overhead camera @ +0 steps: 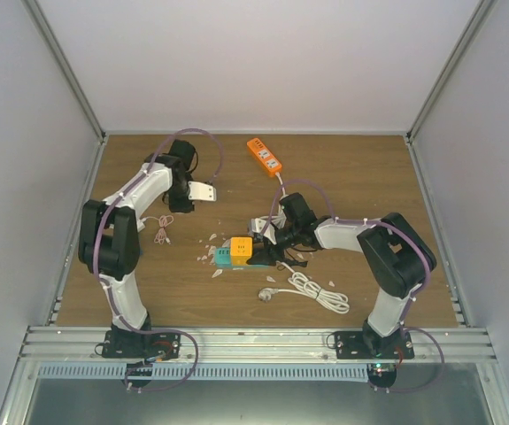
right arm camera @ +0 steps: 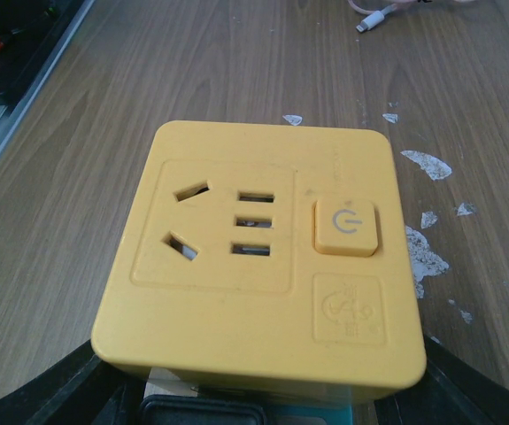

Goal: Pull the plug off the socket

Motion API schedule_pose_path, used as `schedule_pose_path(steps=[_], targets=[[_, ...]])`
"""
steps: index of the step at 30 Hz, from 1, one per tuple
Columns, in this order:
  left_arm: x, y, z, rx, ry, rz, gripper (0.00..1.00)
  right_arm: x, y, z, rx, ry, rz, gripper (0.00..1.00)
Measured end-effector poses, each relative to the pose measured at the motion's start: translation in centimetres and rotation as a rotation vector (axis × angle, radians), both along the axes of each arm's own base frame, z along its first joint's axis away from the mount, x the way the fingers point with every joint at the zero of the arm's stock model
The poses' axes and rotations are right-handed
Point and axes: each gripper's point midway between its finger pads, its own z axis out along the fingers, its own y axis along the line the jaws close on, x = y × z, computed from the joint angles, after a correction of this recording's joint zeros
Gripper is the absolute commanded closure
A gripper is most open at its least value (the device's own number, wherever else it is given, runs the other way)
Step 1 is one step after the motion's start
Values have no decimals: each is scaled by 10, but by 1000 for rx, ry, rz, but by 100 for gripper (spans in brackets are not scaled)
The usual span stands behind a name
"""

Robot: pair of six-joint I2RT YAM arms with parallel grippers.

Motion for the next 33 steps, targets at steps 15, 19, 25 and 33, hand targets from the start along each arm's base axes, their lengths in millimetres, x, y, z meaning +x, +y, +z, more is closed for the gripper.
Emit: schedule_pose_path(steps=[15,19,25,33], targets=[[17,12,-46,195,13,-42,70,0,0,0,-3,2,-1,55],[20,16,-47,222,5,-46,57,0,0,0,-3,2,-2,49],[21,16,-47,227,3,-41,31,0,0,0,-2,2,-2,41],[17,10,-49,151,24,-25,12,1,0,1,-6,9,-10,27]])
